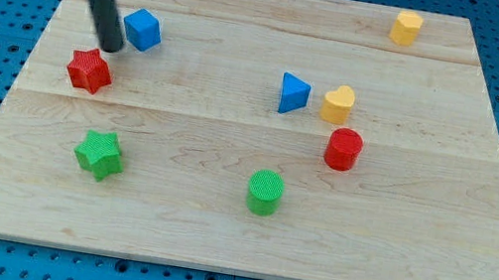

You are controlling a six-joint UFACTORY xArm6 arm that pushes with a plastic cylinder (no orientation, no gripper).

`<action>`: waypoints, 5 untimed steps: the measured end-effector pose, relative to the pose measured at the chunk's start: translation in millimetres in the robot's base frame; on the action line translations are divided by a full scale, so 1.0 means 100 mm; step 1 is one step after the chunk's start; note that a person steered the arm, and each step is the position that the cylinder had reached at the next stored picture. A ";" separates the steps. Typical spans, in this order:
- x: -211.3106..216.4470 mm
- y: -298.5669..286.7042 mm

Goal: Move yellow hexagon slightly down and left

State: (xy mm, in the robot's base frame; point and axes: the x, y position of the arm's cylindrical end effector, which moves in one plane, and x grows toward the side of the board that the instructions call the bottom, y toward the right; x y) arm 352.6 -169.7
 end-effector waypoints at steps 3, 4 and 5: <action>-0.52 -0.01; -0.53 0.88; -0.95 1.36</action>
State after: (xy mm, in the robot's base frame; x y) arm 257.7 -34.2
